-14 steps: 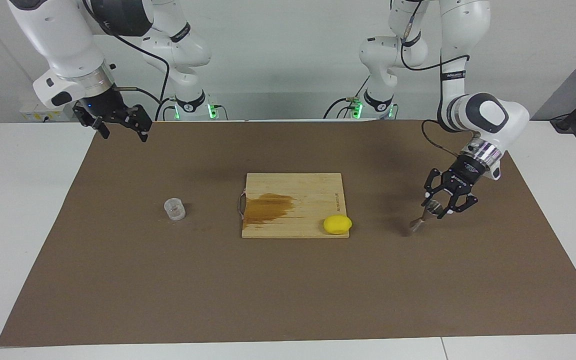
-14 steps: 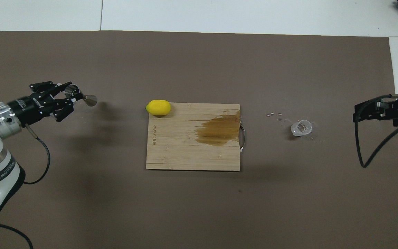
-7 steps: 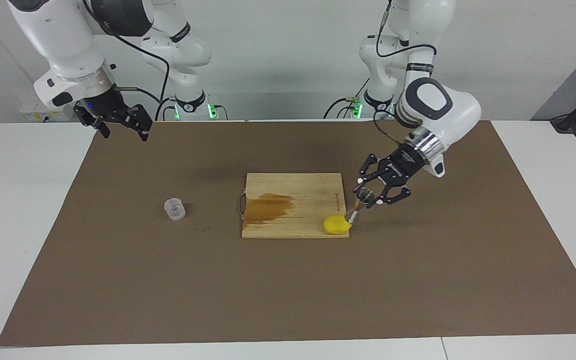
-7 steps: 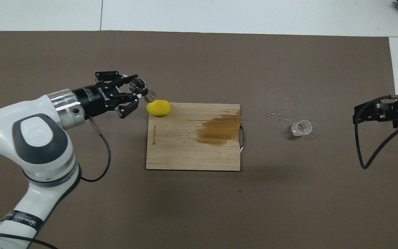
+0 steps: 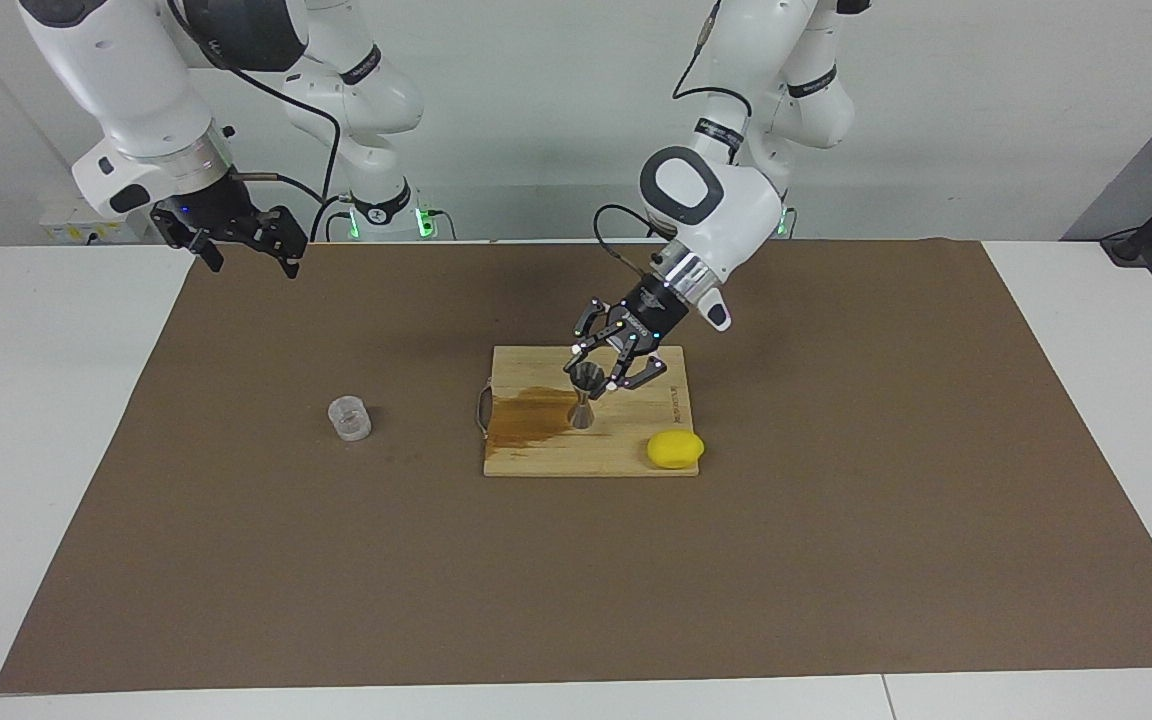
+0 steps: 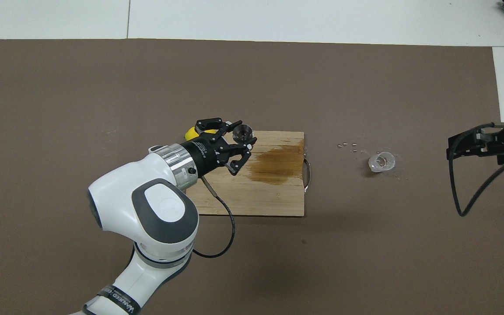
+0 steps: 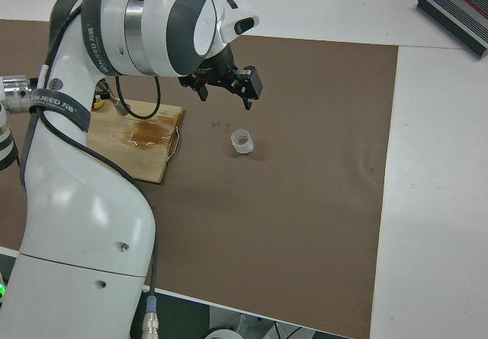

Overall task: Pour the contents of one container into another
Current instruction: 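Carry the metal cup with the left gripper over the cutting board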

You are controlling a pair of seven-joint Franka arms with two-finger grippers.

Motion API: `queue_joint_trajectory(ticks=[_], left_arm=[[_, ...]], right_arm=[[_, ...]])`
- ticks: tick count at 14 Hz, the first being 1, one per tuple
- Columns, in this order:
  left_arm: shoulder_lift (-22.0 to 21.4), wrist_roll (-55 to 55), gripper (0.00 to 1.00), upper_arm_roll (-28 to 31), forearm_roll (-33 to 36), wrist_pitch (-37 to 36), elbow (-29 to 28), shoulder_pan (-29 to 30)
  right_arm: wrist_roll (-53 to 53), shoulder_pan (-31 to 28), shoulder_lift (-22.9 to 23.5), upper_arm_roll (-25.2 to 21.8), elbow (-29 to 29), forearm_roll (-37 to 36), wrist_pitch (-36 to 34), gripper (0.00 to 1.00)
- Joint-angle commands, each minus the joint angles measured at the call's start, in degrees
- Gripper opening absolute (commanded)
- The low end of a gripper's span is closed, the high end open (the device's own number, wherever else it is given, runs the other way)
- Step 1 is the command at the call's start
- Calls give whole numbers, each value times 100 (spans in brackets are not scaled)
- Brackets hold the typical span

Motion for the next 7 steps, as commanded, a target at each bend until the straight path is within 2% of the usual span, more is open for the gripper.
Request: queue_joint_trajectory(ticks=[1,7], left_arm=[[687,-37,0,118,-139,158,774,-241],[837,-37,0,127,-104,352,767,-575]], right_arm=[[-51,-79,-155,7,-141,119,28,100],[1589,-43,-41,7,-167,110,160,100]])
